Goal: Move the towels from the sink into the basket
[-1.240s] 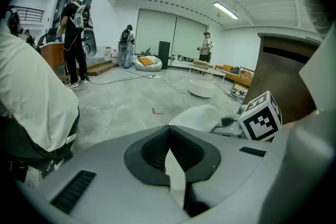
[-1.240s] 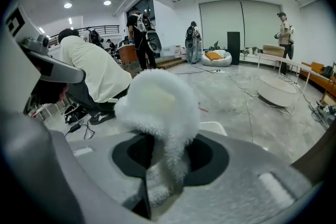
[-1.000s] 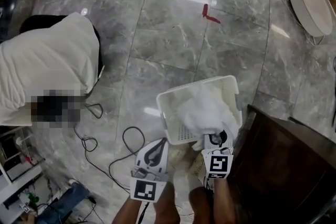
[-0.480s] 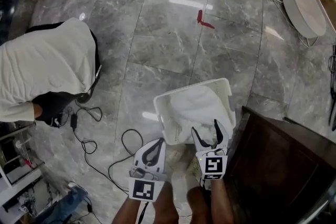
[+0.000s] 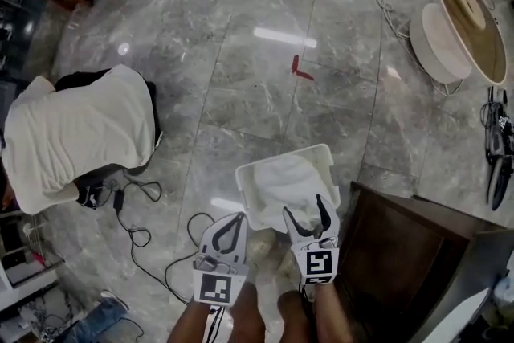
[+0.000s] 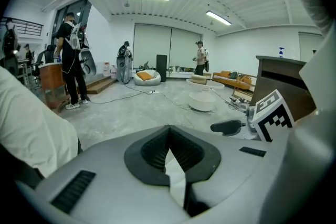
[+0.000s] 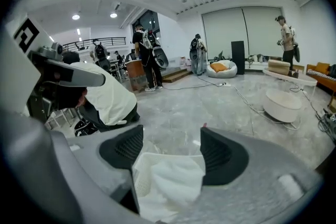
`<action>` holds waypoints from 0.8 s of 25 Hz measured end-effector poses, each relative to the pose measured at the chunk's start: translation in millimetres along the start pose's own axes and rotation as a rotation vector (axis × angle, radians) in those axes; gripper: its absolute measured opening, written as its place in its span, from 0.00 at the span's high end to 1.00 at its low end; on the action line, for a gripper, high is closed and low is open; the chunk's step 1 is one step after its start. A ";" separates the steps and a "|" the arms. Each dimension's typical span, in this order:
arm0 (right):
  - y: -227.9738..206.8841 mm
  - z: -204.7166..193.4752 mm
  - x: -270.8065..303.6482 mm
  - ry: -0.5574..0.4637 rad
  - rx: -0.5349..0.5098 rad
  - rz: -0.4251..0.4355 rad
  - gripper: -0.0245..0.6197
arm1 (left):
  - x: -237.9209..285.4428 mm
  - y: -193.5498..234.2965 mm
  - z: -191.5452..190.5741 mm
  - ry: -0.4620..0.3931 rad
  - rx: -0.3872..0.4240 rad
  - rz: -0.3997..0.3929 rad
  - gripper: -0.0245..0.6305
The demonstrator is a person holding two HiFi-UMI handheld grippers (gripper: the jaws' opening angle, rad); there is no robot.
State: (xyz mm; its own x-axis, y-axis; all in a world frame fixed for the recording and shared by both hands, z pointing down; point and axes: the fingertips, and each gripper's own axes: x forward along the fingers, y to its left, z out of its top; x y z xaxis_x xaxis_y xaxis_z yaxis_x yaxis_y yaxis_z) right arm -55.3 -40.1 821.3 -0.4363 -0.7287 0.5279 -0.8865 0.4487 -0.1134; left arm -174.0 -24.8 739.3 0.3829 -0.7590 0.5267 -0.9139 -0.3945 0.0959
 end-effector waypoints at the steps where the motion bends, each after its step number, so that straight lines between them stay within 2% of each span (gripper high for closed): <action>1: 0.9 16.2 -7.8 -0.013 -0.003 -0.005 0.44 | -5.7 -0.3 14.5 -0.011 0.006 -0.001 0.95; 9: 12.7 147.4 -78.6 -0.125 -0.020 -0.054 0.50 | -63.2 -7.9 130.9 -0.143 0.063 -0.010 0.95; 17: 19.6 250.8 -161.4 -0.235 -0.019 -0.124 0.68 | -126.4 -30.8 232.0 -0.242 0.114 -0.039 0.95; 20: 26.1 290.3 -195.0 -0.267 -0.035 -0.139 0.70 | -154.8 -43.9 269.8 -0.276 0.149 -0.059 0.95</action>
State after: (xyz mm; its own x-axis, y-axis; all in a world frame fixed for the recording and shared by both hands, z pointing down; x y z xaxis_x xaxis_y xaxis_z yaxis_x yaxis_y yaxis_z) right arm -38.2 -36.5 471.1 -0.3401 -0.8927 0.2956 -0.9368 0.3489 -0.0241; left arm -156.7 -29.7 425.7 0.4750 -0.8365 0.2732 -0.8672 -0.4977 -0.0160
